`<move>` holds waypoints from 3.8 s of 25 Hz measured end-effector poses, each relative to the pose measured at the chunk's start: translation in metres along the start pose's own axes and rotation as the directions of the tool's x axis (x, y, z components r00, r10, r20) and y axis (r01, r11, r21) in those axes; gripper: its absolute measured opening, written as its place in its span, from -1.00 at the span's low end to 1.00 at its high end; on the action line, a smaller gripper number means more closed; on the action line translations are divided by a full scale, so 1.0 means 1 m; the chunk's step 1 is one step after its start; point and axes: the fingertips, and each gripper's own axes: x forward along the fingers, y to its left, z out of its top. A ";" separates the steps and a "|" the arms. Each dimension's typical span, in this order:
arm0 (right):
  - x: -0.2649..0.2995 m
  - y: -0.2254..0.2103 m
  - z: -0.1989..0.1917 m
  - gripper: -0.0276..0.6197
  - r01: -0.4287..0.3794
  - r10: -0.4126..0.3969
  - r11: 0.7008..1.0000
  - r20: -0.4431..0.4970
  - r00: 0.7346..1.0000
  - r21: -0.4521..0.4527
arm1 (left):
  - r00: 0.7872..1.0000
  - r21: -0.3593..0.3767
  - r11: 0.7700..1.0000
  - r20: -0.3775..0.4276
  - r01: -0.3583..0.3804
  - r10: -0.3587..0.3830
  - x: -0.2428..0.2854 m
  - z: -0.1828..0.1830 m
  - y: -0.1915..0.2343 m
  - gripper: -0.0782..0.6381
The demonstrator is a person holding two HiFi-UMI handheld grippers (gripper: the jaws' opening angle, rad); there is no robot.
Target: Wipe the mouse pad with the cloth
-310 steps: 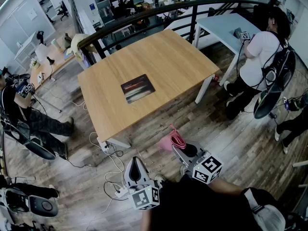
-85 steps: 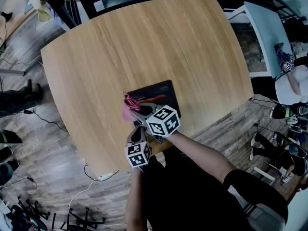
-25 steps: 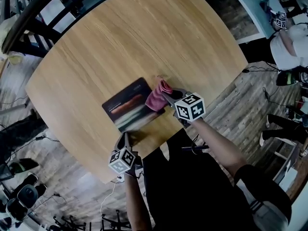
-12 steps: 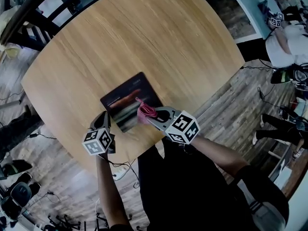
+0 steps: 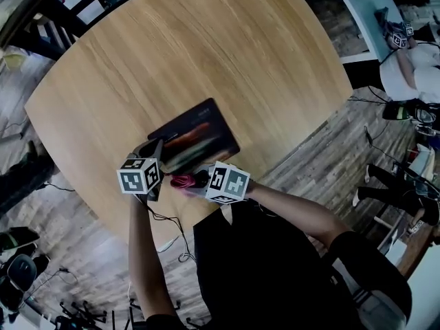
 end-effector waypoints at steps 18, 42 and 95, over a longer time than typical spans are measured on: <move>0.037 -0.034 0.006 -0.72 0.037 -0.041 0.999 -0.190 0.981 -0.020 | 0.999 -0.076 0.997 -0.036 0.032 -0.034 0.000 -0.001 0.002 -0.72; -0.003 -0.076 0.008 -0.72 0.134 -0.121 0.978 -0.092 0.988 0.160 | 0.999 -0.043 0.998 -0.028 -0.042 0.041 -0.001 0.000 0.004 -0.72; -0.125 -0.147 -0.060 -0.72 0.365 -0.386 0.871 -0.002 0.923 0.329 | 0.988 -0.097 0.984 -0.015 -0.152 0.151 0.000 -0.002 0.014 -0.72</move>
